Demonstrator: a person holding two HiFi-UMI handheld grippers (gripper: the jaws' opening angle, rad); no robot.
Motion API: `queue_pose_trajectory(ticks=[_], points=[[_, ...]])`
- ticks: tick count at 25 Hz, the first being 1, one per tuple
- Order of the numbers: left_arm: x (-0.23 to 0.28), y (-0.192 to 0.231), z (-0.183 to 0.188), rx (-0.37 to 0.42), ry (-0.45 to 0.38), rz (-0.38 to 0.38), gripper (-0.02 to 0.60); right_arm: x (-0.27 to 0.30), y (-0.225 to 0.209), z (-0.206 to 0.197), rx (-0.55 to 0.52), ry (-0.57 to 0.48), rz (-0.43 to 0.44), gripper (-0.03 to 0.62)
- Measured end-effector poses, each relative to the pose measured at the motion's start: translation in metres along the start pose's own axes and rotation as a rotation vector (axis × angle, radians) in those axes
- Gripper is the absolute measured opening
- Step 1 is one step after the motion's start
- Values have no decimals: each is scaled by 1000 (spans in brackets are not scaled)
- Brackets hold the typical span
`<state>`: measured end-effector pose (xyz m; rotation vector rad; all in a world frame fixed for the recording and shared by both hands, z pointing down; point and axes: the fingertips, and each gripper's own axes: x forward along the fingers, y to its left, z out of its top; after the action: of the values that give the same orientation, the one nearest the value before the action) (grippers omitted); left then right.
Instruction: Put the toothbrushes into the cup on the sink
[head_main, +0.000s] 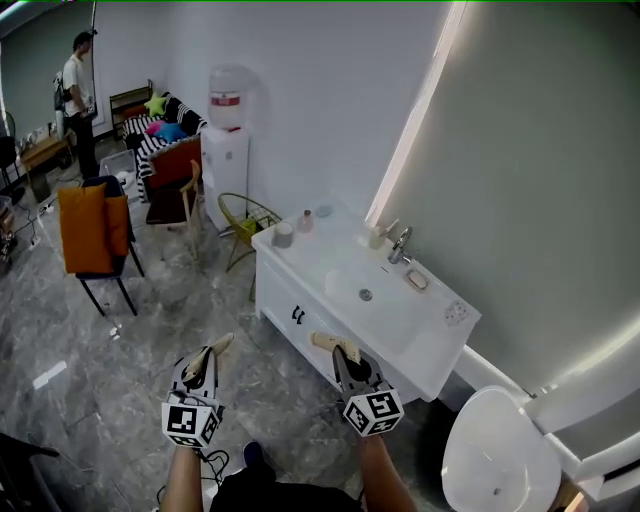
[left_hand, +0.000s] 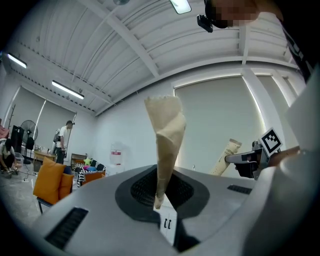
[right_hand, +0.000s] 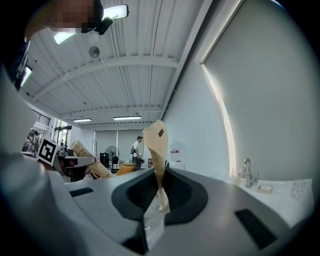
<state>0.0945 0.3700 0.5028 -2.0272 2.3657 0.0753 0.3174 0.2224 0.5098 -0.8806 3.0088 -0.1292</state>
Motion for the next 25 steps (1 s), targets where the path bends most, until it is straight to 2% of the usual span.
queue_pose_trajectory(ticks=[4,10,17,25], points=[[43,44,6,-2,-10,-8,34,54,-3,6,-9,0,-13,48],[98,88,-1,-10,0,-33,34,116,-15,7,-10,5,-45,49],[165,107,-13,-20,16,-59,34,173,-47,4,1,17,-62,48],[245,119,-22,-20,19,-44,34,242,-101,4,-1,24,-42,48]])
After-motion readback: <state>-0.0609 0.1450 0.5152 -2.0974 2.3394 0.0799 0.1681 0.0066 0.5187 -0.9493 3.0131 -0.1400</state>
